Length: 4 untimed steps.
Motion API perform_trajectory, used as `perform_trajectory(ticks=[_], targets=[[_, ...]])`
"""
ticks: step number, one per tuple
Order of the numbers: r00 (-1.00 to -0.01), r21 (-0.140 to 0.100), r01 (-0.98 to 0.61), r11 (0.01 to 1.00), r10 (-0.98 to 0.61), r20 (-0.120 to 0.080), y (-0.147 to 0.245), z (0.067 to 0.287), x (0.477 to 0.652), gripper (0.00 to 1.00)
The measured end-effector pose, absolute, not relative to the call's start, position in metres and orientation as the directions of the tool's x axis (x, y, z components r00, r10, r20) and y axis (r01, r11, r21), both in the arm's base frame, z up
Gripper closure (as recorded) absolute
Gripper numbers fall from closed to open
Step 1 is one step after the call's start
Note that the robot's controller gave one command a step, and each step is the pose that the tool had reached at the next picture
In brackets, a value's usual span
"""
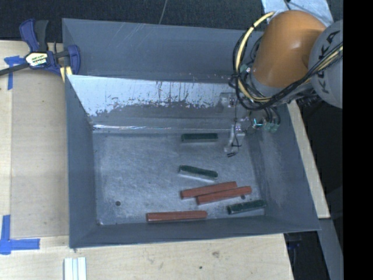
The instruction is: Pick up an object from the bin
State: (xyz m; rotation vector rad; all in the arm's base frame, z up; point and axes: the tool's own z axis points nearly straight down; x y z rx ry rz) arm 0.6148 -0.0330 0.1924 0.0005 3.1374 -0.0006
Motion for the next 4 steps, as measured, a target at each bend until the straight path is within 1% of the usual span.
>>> perform_trajectory(ticks=[1, 2, 3, 4], targets=[[-1.0, 0.0, 0.0, 1.0, 0.0, -0.004, -0.033, 0.192, 0.615, 0.0], [-0.999, 0.0, 0.05, 0.999, 0.05, -0.008, -0.034, 0.125, 0.591, 0.0], [-0.998, 0.0, 0.056, 0.998, 0.056, -0.002, -0.035, 0.11, 0.587, 0.0], [-1.0, 0.004, 0.006, 1.0, 0.006, 0.001, 0.035, 0.076, 0.573, 0.0]])
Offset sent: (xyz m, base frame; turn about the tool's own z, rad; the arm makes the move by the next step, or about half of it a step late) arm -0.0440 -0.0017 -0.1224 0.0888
